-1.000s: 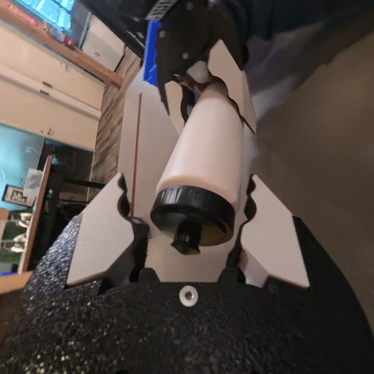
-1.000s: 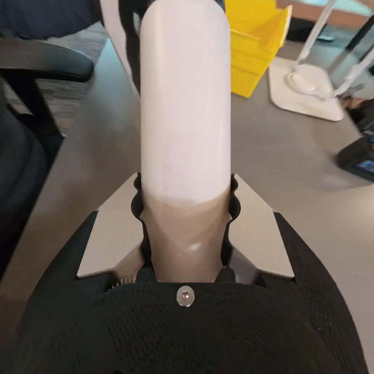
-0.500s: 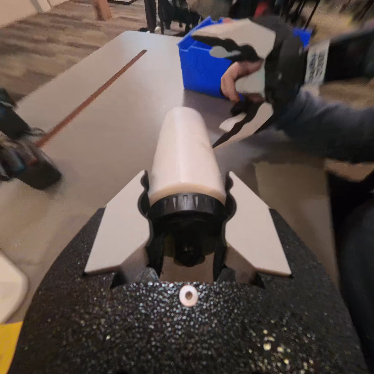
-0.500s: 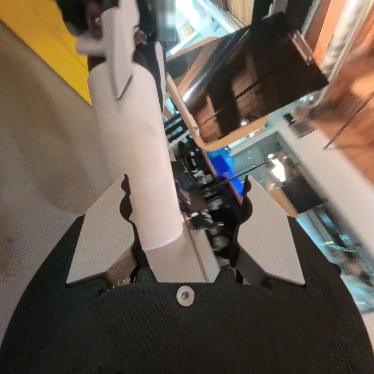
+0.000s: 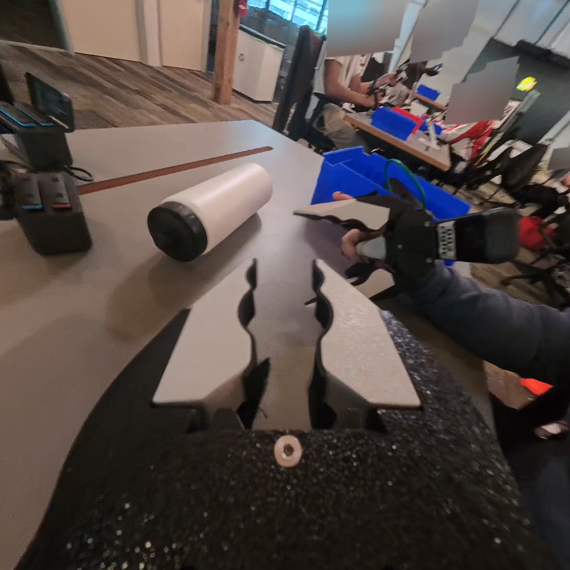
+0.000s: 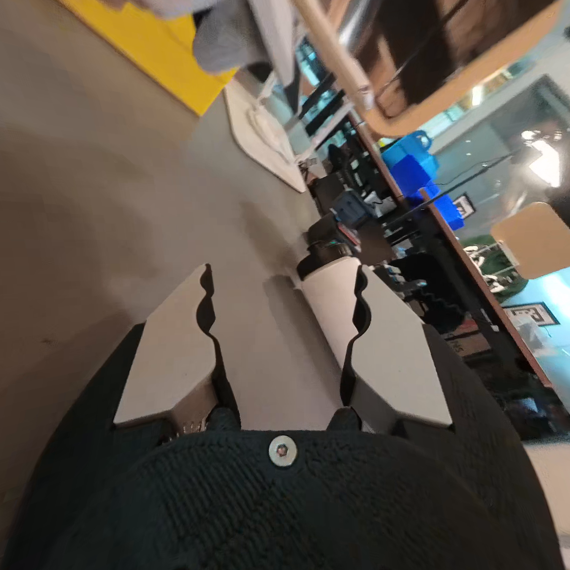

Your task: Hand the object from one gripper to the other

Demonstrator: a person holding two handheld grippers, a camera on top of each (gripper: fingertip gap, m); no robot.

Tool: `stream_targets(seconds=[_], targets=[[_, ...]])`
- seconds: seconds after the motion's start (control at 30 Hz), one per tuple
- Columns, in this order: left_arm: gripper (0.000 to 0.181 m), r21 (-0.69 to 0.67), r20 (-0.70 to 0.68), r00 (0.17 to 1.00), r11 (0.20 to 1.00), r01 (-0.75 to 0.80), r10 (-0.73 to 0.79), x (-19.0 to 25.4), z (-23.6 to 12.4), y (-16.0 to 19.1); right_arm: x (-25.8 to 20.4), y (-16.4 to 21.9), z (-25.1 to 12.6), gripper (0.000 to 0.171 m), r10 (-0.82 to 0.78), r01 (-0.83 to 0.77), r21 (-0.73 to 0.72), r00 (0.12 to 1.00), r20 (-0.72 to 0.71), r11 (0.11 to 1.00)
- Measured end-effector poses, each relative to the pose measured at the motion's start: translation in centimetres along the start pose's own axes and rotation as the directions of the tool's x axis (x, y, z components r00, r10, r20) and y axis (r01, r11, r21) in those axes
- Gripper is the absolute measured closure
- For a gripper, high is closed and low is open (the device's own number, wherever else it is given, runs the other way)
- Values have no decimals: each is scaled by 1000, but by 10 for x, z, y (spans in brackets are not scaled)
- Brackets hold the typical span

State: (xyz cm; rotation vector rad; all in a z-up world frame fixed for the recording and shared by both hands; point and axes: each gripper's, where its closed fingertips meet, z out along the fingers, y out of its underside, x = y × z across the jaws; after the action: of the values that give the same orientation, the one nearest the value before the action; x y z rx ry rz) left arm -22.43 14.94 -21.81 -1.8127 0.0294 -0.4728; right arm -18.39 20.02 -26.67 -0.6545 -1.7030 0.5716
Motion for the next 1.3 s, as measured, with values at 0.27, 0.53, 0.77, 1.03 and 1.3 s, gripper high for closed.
stream_targets(seconds=[0.27,0.53,0.77,1.03,1.3], targets=[[84,-306,170,783,787,-535,598,-68,107,-22,74,28,-22,90,230,-175,166,877,-422,970],[60,-782,-74,702,396,-482,708,-185,219,-3,82,33,-27,93,335,-255,237,846,-415,937],[85,-917,-81,895,320,-239,438,-203,243,20,86,35,-24,94,345,-260,248,843,-413,933],[86,-884,-194,893,322,-338,406,-160,237,35,104,46,-34,95,373,-279,255,776,-509,926],[87,-700,-111,796,521,-487,595,-99,181,28,106,46,-40,90,307,-222,216,772,-556,951]])
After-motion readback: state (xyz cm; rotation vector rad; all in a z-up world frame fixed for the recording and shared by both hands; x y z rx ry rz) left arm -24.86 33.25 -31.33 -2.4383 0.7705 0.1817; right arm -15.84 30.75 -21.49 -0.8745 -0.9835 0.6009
